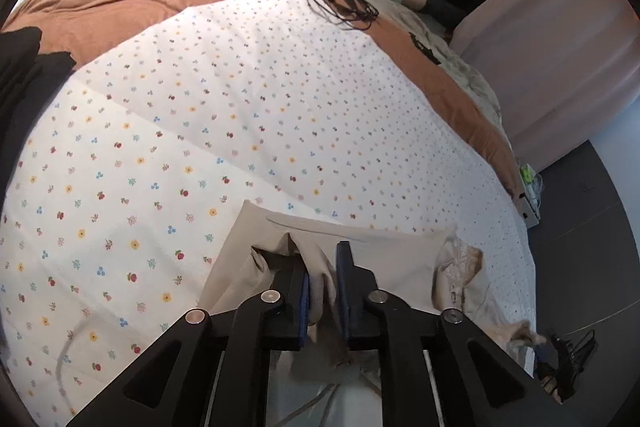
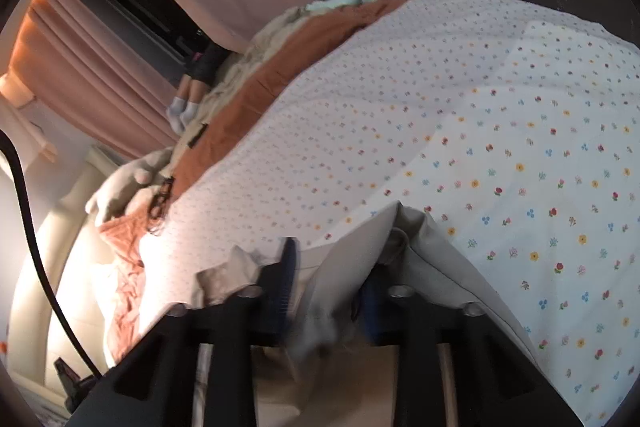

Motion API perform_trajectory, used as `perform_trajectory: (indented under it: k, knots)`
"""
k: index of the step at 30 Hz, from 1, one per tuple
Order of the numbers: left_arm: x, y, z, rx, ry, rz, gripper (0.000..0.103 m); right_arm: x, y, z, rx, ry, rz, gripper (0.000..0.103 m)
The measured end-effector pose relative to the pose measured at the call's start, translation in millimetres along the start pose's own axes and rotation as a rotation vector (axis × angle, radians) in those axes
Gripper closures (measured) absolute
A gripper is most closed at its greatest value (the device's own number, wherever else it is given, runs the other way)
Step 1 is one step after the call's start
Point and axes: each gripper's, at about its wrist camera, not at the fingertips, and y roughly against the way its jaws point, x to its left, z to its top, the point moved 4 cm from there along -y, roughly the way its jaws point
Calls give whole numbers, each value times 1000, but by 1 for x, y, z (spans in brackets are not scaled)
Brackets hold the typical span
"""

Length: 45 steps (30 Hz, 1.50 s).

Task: Fold large clothes
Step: 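Lift the hem with both grippers and fold it over toward the collar, then open both grippers and release the folded hem onto the shirt, then grasp the folded shirt's edge with the right gripper, then the left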

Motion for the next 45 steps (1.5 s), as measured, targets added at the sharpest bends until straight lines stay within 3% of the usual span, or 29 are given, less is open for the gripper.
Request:
perform_trajectory:
  k: [1,2,5,6,14,21,27,34,42,45]
  knots:
    - [2,-2,-1,4,2,-1,75,-3,-2,-1,-7,-5,-17,16]
    - [4,-1,-3,-3,4,-1,62,-7,-1,-2,-23,-11,-32,12]
    - [12,14,-4,-66,12,35,32,-14,7,-6,-34,-21,-38,11]
    - [15,21,-6,-85,19,36,30,-18,11,-7,-32,-25,-40,11]
    - [42,52,-35,-65,35,77,29,-44,43,-34,-3,-45,-101,11]
    - [65,66,-68,-27,74,95,30,-39,63,-55,17,-18,-132,11]
    - [73,80,-90,-16,73,101,29,-5,71,-71,34,63,-110,12]
    - [91,88,-109,9,110,99,30,53,57,-106,109,185,-57,27]
    - [117,93,-137,32,183,109,30,127,25,-150,190,378,-34,27]
    - [124,91,-151,56,205,96,36,143,6,-160,218,421,-50,27]
